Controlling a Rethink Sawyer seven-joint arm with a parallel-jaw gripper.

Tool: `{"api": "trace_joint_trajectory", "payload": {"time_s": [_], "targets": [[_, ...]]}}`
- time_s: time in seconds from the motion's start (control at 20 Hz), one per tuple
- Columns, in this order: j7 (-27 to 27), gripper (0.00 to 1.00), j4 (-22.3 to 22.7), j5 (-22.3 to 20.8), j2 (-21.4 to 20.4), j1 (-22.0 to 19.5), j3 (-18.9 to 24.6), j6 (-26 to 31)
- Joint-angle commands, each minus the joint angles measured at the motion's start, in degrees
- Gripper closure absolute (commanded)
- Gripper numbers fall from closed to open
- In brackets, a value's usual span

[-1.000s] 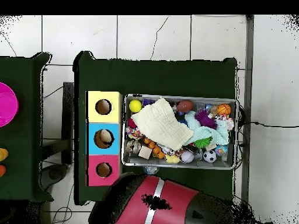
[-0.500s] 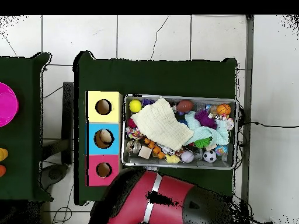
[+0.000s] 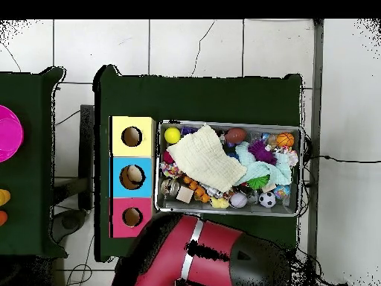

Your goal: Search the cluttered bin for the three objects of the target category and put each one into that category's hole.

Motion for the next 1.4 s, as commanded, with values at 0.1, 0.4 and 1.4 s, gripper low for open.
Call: {"api": "trace_joint_trajectory", "payload": {"time_s": [0.1, 0.4, 1.4], "targets": [[12.1, 0.0, -6.2, 8.6, 2.0, 2.3, 0.3, -12.1], [12.3, 0.0, -5.9, 9.6, 2.5, 2.9, -0.4, -15.1], [11.1, 0.0, -9.9, 9.2, 6.9, 2.5, -0.5, -14.7]]}}
